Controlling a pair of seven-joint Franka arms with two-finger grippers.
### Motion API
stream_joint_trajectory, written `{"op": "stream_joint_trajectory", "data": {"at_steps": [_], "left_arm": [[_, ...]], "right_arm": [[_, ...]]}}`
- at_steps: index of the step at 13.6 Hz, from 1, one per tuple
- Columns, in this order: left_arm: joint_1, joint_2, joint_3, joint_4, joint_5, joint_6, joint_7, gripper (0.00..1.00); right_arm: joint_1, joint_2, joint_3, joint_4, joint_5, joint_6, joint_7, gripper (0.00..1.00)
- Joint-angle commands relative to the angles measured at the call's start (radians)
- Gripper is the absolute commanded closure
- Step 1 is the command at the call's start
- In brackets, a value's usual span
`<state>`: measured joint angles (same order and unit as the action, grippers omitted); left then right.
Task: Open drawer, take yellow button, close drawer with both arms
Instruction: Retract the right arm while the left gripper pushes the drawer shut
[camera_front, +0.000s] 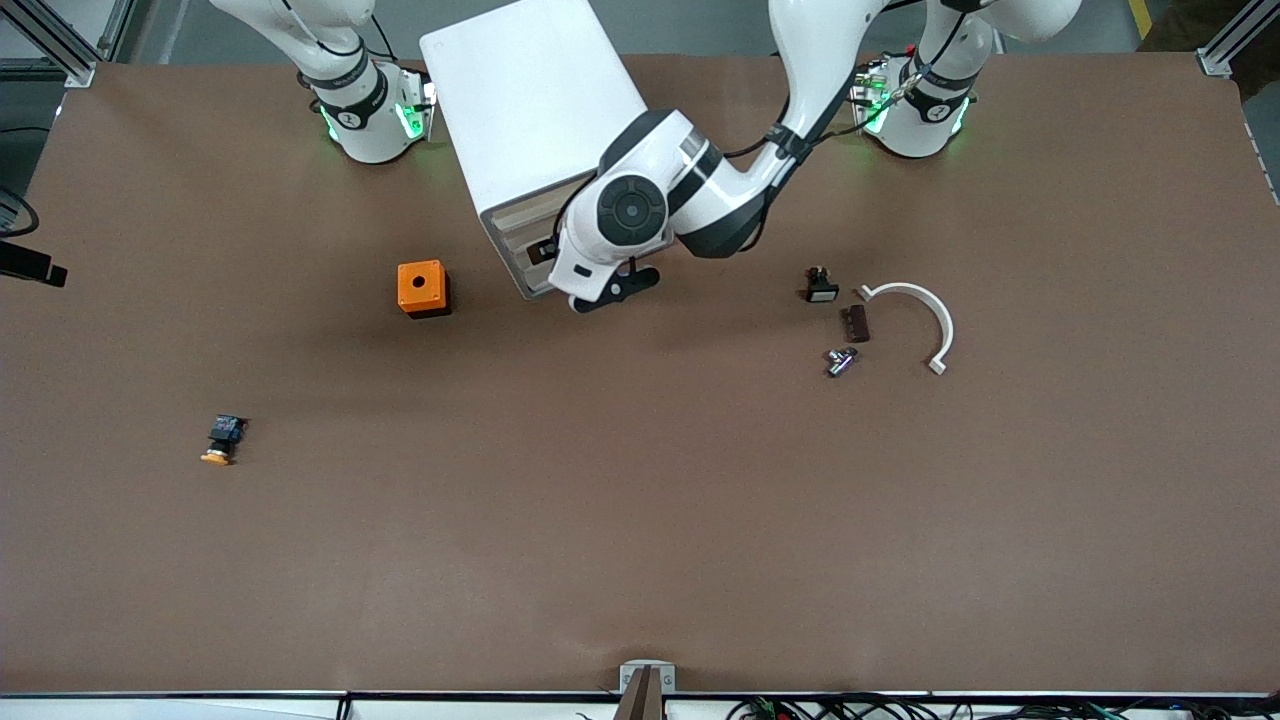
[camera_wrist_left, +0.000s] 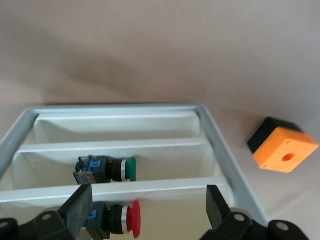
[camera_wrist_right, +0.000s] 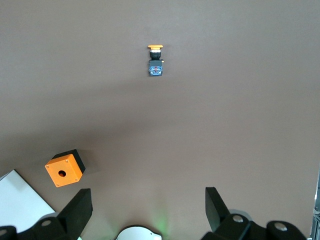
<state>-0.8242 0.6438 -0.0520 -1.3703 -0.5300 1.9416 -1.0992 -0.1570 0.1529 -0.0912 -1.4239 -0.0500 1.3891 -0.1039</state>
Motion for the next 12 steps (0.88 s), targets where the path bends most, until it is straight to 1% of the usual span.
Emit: {"op": "stream_joint_trajectory", "data": {"at_steps": [1, 2, 5, 8, 10, 12], "left_arm": [[0.048, -0.041, 0.0, -0.013, 0.063, -0.001, -0.008, 0.0], [0.066, -0.05, -0.002, -0.013, 0.097, -0.001, -0.008, 0.0], [0.12, -0.075, -0.002, -0.013, 0.133, -0.001, -0.008, 0.0], [0.169, -0.092, -0.002, -0.016, 0.142, -0.006, -0.008, 0.0], [0.21, -0.107, -0.002, -0.016, 0.143, -0.007, -0.008, 0.0], [0.247, -0.119, -0.002, -0.019, 0.15, -0.018, -0.008, 0.0]], "right_arm": [[-0.003, 0.007, -0.005, 0.025, 0.012, -0.018, 0.018, 0.0], [0.0, 0.007, -0.005, 0.025, 0.009, -0.018, 0.02, 0.0], [-0.001, 0.005, -0.002, 0.04, 0.007, -0.016, 0.013, 0.0], [-0.003, 0.007, -0.004, 0.081, 0.01, -0.007, 0.016, 0.0], [0.002, 0.004, -0.001, 0.128, 0.016, -0.018, 0.015, 0.0], [0.007, -0.006, 0.002, 0.137, 0.016, -0.05, 0.015, 0.0]]}}
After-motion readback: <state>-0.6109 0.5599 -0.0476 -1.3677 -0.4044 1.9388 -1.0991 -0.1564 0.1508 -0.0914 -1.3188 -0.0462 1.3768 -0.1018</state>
